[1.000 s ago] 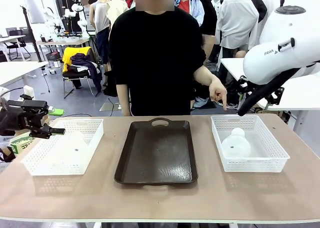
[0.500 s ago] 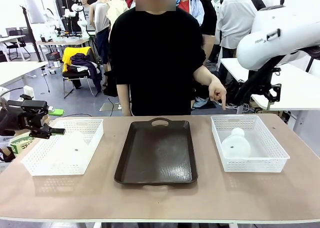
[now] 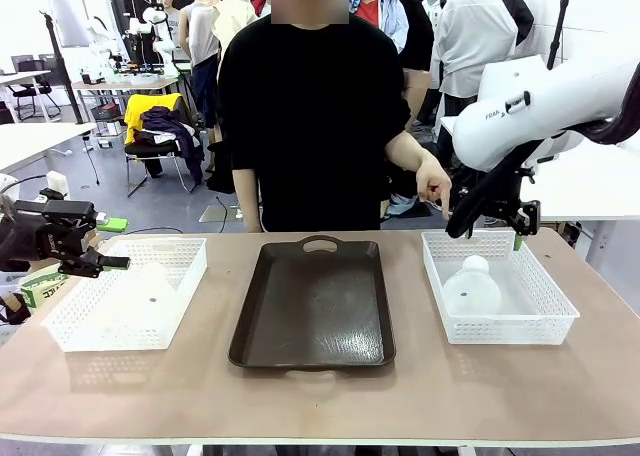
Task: Prepare the laboratory tools.
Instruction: Pick up the Big flask that the person points to.
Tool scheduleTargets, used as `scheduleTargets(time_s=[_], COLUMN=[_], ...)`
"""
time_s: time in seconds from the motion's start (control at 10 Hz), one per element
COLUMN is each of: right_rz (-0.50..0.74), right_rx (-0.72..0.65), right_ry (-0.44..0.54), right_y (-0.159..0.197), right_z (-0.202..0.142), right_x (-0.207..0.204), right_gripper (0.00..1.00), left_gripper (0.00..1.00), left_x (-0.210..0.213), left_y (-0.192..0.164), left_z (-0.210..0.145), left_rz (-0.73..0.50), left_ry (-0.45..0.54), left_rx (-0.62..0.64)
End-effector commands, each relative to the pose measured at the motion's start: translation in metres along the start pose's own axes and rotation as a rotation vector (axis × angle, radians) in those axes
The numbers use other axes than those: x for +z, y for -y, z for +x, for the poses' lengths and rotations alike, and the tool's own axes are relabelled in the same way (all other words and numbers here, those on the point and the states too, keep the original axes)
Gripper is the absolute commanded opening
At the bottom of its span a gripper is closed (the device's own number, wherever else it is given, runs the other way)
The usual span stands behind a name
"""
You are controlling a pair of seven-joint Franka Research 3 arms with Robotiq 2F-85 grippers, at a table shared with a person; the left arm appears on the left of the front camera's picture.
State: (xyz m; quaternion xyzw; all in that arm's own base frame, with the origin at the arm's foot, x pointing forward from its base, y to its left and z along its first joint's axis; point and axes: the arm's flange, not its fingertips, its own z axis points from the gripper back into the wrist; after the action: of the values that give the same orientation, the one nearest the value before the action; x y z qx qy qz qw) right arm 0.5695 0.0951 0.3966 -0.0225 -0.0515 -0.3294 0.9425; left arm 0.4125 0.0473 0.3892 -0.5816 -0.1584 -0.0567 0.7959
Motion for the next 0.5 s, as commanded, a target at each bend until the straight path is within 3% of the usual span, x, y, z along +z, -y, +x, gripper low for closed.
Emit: scheduleTargets(time_s=[0.0,0.4], right_rz=[0.092,0.093], right_rx=[-0.037,0.089], right_ry=[-0.016,0.033], right_y=[0.002,-0.013], right_z=[-0.006,0.011], right_x=[-0.026,-0.045], right_gripper=[1.0,1.0], left_gripper=[1.0,1.0], left_x=[0.002,0.002], left_y=[0.001,0.001], left_z=[0.0,0.0], left_rz=[-0.013,-0.013], left_ry=[0.005,0.005], left_rx=[-0.003,-0.003])
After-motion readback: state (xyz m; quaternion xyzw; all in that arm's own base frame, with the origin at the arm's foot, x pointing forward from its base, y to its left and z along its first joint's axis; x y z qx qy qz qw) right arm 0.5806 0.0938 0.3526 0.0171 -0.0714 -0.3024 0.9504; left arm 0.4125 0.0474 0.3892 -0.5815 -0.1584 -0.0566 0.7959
